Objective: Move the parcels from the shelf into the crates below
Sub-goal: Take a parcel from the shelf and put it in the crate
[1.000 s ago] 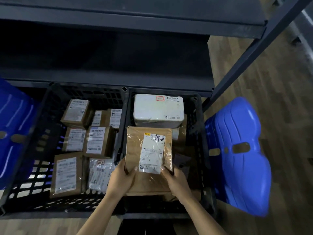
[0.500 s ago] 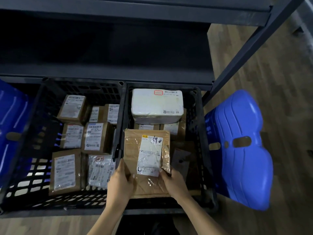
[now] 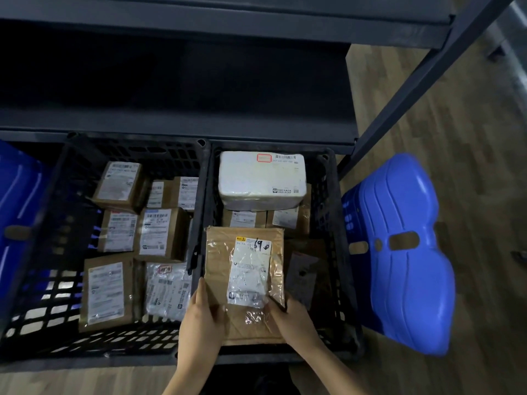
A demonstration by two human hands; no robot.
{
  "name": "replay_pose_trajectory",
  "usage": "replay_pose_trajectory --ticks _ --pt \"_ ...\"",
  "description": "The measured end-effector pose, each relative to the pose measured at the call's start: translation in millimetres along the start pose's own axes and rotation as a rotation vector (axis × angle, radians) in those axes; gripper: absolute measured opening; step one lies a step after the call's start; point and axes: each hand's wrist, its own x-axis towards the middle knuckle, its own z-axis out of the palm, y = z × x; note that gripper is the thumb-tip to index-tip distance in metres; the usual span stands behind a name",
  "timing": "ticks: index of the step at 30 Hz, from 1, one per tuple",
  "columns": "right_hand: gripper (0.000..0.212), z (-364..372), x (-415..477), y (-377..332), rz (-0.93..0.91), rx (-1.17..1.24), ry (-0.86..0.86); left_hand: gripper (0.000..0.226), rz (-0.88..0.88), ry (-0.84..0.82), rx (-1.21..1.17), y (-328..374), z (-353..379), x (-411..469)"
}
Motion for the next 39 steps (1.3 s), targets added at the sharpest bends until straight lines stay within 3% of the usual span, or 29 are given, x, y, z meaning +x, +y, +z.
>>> replay_pose_trajectory --ticks 5,9,13,19,28,39 --pt "0.04 -10.2 -3.5 -18.1 -0.045 -0.026 0.001 0.074 0.057 0.011 -0.048 5.8 -10.0 2.3" --pt "0.056 -31.3 6.1 -60.1 -0.192 -0.128 0.017 0.067 0.187 0.031 -0.069 23.4 -32.9 18.6" --pt "0.083 -47.1 17.5 -110.3 -0.28 -0.243 0.011 0.078 0.273 0.024 -0.025 42.3 -67.0 37.8" --pt "0.084 -50.8 19.2 -179.4 -0.438 -0.425 0.04 0.071 0.428 0.101 0.043 69.7 -123.7 56.6" --pt "0.078 -30.0 9.1 -288.0 -0.624 -0.471 0.074 0.087 0.455 0.318 0.018 84.6 -241.1 80.3" --pt "0.08 83.2 5.5 -430.0 -0.775 -0.414 0.23 0.085 0.519 0.452 -0.024 22.9 -413.4 140.6"
